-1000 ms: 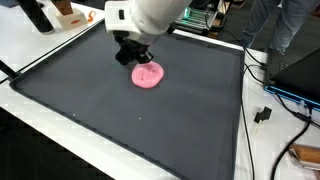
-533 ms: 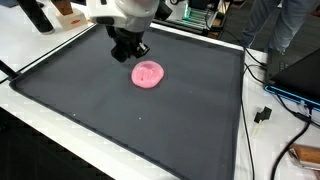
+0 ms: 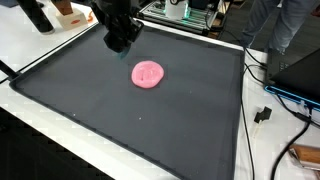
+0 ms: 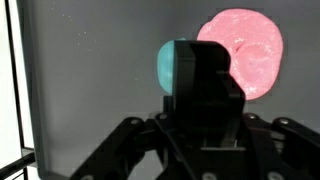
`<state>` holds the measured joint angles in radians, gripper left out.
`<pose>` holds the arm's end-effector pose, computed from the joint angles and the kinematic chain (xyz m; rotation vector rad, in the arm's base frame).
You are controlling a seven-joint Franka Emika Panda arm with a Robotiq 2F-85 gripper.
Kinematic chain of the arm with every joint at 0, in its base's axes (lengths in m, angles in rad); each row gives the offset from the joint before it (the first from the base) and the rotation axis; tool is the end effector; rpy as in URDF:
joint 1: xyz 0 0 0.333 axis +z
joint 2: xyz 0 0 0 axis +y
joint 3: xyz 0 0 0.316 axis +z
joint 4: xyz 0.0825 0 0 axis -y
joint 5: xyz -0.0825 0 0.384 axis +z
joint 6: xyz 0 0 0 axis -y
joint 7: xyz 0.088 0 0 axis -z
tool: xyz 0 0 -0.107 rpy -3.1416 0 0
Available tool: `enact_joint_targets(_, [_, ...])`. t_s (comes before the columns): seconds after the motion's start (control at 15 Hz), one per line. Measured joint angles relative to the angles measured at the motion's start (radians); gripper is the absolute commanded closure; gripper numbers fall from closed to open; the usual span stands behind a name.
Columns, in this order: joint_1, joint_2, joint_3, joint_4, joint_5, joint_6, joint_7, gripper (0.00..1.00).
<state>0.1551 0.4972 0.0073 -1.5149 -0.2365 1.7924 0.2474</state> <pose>0.6638 0.0879 0.3604 2.8711 -0.0111 -0.2448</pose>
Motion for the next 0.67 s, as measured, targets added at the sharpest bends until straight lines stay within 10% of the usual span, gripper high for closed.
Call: enact_joint_targets(0.67, [-0.152,-0.06,0.034,-0.001,0.387,0.02,-0.321,0.75])
